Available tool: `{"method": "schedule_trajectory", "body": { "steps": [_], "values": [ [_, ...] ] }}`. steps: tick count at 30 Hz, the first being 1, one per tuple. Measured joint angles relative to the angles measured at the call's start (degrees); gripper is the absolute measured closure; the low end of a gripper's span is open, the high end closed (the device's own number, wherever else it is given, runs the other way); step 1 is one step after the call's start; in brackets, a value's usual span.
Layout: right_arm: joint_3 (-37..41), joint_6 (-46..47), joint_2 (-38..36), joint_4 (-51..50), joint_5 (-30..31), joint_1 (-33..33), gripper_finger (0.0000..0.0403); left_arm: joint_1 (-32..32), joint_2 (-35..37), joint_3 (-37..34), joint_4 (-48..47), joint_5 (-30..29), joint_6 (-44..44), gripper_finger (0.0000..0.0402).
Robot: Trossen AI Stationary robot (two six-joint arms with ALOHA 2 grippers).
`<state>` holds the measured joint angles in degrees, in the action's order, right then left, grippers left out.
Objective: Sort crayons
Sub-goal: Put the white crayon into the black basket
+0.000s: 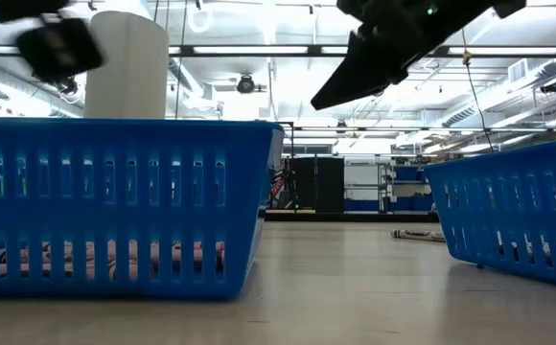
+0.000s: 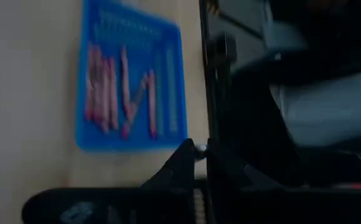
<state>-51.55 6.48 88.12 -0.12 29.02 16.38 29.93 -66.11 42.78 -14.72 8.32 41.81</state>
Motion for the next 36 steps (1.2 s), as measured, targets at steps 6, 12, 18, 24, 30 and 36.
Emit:
{"method": "schedule_trajectory", "body": {
  "steps": [6,12,18,24,30,36],
  "values": [
    [0.0,-0.2,0.0,0.0,-0.1,-3.2,0.0313,9.5,-0.3,0.0,-4.4,-5.2,11.9,0.037],
    [0.0,-1.1,0.0,0.0,-0.1,-4.9,0.0314,17.4,-0.8,0.0,-6.2,-14.5,22.7,0.0369],
    [0.0,-2.7,0.0,1.6,-0.8,-5.6,0.0313,21.1,-4.5,0.0,-8.8,-16.2,30.9,0.0369],
    [0.0,-3.7,0.0,3.0,-3.5,-6.2,0.0314,21.5,-8.4,0.0,-10.1,-14.3,35.0,0.0369],
    [0.0,-3.7,0.0,3.0,-3.8,-6.1,0.0314,21.2,-10.6,0.0,-11.7,-11.8,36.2,0.0366],
    [0.0,-3.7,0.0,3.0,-4.9,-6.1,0.0315,20.0,-10.8,0.0,-13.5,-12.0,36.5,0.0314]
  ]
}}
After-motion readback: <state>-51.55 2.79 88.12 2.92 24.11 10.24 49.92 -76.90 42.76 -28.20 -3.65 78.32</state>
